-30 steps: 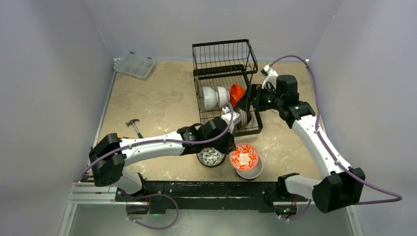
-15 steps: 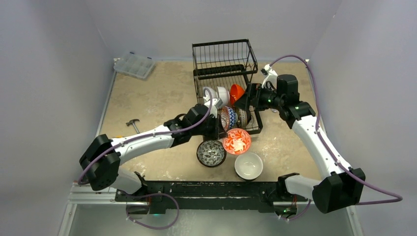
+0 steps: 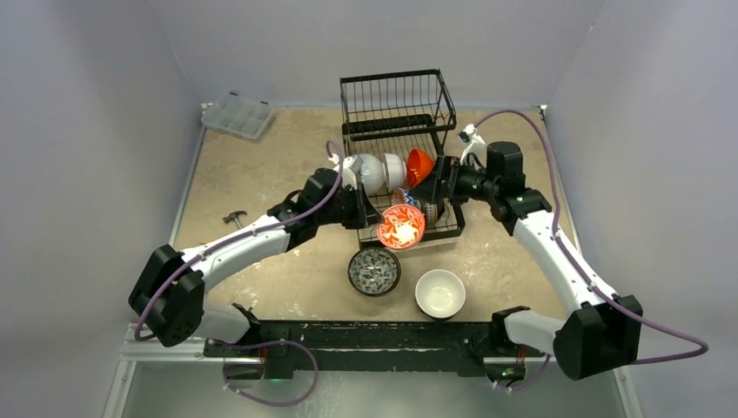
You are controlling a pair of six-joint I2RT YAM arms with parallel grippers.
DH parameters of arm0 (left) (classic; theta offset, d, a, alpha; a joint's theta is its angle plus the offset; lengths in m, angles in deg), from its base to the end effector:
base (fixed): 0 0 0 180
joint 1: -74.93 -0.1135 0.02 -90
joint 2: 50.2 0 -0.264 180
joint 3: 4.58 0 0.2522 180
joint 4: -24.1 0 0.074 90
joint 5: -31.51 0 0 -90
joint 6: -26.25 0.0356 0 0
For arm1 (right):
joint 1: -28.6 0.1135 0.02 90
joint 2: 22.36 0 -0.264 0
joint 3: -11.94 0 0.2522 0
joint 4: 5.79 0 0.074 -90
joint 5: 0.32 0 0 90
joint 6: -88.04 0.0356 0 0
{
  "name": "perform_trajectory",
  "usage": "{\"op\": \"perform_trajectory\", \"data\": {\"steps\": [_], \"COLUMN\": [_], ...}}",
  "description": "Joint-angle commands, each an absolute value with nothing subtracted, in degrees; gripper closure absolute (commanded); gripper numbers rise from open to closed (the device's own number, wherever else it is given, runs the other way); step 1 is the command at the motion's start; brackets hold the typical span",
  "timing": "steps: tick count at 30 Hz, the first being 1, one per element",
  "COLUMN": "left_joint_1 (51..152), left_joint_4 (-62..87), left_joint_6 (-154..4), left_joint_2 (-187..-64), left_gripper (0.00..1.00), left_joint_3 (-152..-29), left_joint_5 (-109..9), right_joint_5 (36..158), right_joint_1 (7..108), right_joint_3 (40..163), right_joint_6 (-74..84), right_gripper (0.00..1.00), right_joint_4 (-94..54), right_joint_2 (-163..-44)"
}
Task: Load the bowls into the dish rack
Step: Pick up the bowl from the center of the board, then place the bowl in the dish rack.
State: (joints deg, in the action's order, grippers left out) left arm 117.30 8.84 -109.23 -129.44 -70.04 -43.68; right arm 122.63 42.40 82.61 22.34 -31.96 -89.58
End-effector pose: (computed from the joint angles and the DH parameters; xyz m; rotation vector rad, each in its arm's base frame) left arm 0.2232 -0.2159 0.2602 0.1127 2.2893 -1.1471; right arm 0.2531 0.0821 0.3320 -0.2085 2.0240 0.9917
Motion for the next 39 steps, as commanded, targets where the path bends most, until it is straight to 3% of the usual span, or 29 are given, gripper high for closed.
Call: {"op": "perform_trajectory", "data": {"steps": [1, 12, 18, 21, 26, 28, 32, 39], "left_joint_1": [113.15, 106.37, 106.21, 106.21, 106.21, 106.22, 106.23, 106.6], "left_joint_4": [13.78, 16.49, 17.04, 14.59, 10.47, 8.4, 7.53, 2.54], "left_joint_6": [-112.49, -113.94, -113.72, -111.96, -108.46, -107.57, -106.7, -102.94], "left_joint_2": [-126.01, -125.68, -126.31, -126.68, -128.45, -129.54, -131.61, -134.94], "left_gripper": [1.0, 1.0, 1.0, 1.0, 1.0, 1.0, 0.93, 0.56], "left_joint_3": [-69.67, -69.97, -69.96, -70.45, -71.61, -72.15, -73.46, -77.19], "left_joint_5": [-40.95, -35.76, -34.49, -35.26, -36.18, -35.75, -33.74, -32.38], "right_joint_5": [128.58, 131.98, 130.65, 129.1, 125.78, 124.32, 121.77, 119.69], "right_joint_1": [42.26, 48.7, 52.58, 52.94, 53.33, 53.51, 53.69, 54.15], "right_joint_3": [79.07, 72.42, 74.63, 77.09, 80.83, 82.18, 84.46, 87.06], "right_joint_6": [27.13, 37.7, 39.71, 37.67, 33.22, 31.43, 28.48, 26.68], "right_gripper": [0.02, 0.04, 0.08, 0.19, 0.64, 0.76, 0.88, 0.9], "right_joint_4": [-24.05, -8.82, -4.76, -7.39, -13.73, -16.2, -20.11, -24.14], "right_joint_2": [-90.26, -93.28, -96.55, -97.67, -98.66, -99.03, -99.27, -98.91]}}
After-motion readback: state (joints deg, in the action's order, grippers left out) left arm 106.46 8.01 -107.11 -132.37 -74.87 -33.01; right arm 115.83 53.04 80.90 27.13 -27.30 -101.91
